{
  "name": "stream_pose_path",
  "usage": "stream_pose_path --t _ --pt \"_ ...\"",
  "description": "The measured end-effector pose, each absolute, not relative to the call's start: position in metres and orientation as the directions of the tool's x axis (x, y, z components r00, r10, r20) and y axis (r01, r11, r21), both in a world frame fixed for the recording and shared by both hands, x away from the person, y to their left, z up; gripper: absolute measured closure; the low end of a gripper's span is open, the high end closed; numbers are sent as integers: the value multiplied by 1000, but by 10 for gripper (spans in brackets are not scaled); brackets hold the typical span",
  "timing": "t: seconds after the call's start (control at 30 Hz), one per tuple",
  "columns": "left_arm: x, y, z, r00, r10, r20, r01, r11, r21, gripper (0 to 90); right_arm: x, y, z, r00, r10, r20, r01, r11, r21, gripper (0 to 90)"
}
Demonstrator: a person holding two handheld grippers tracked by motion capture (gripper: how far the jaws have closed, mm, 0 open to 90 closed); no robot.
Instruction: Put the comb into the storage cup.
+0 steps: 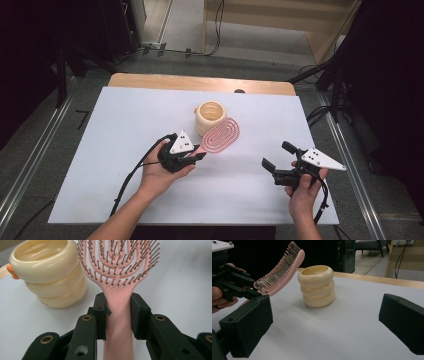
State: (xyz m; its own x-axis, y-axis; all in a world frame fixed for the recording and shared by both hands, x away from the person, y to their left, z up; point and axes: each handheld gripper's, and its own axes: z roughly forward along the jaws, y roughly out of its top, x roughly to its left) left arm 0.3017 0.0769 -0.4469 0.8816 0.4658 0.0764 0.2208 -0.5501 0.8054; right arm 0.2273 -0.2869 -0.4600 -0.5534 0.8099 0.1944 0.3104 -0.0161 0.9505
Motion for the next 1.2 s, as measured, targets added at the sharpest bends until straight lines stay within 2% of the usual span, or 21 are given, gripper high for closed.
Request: stream_pose_path --t 0.67,1.2 --pt "294 84 -443 855 512 82 195 -463 864 704 246 -240 -431 -625 757 192 296 3 955 0" --pt "287 82 -449 844 530 76 185 -422 887 703 259 -204 -425 -650 706 282 341 -61 938 0"
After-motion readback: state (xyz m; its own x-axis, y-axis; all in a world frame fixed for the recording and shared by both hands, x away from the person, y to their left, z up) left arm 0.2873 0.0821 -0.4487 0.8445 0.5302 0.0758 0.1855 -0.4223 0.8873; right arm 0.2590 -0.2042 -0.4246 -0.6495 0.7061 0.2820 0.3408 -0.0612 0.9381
